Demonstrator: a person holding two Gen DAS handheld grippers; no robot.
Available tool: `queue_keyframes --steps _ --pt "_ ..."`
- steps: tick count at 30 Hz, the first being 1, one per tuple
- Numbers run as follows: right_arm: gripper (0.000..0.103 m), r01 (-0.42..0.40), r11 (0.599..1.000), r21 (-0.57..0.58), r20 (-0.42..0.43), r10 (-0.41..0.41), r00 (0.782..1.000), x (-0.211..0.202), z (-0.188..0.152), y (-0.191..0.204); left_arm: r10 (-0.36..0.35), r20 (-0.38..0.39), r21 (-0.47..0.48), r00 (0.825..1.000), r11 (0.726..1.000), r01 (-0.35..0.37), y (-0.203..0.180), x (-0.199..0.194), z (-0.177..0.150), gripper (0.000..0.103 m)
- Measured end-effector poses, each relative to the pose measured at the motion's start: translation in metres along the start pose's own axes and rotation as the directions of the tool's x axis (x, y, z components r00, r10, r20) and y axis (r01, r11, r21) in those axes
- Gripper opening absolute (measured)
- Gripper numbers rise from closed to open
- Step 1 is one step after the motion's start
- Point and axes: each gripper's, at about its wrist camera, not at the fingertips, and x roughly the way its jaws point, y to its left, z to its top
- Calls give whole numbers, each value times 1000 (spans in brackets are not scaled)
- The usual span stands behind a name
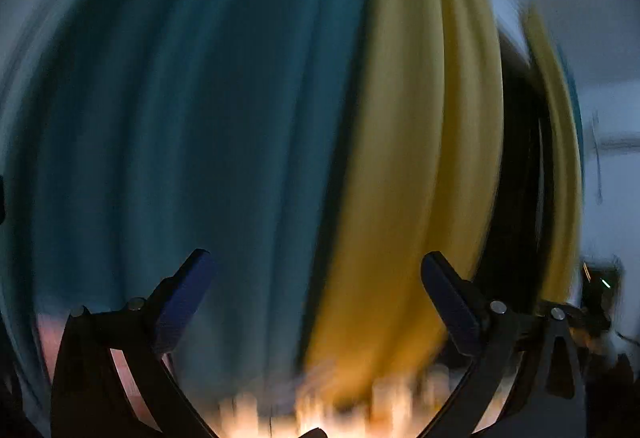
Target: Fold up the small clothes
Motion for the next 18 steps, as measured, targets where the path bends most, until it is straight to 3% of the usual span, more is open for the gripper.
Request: queue_keyframes --steps 1,3,5,7,10,13,16,18 --pt "79 -11 1000 -2 66 11 998 -5 29 -4 26 72 7 997 1000 -26 -5 -3 31 102" --pt "79 -45 998 42 106 40 994 -10 64 -16 81 100 11 992 997 -83 -10 -4 59 102" --pt "79 -74 996 57 94 69 993 -15 66 -23 75 73 9 994 997 -76 -12 -5 62 102" --pt "79 -67 996 54 65 64 996 -17 44 -24 89 48 23 995 996 -90 -17 -8 47 102" --pt "79 -40 997 71 -41 43 998 -19 -19 -26 85 -36 54 996 995 -83 -26 -21 -3 102" --pt "79 -28 994 102 -155 43 987 -26 -106 -31 74 -160 58 984 996 -66 -25 -37 -71 102" --pt "79 11 987 158 -316 40 948 -36 -209 -39 60 -291 41 955 998 -51 -17 -56 -158 102" --pt "79 61 980 187 -418 24 908 -47 -282 -42 81 -352 55 933 996 -65 -15 -72 -203 102"
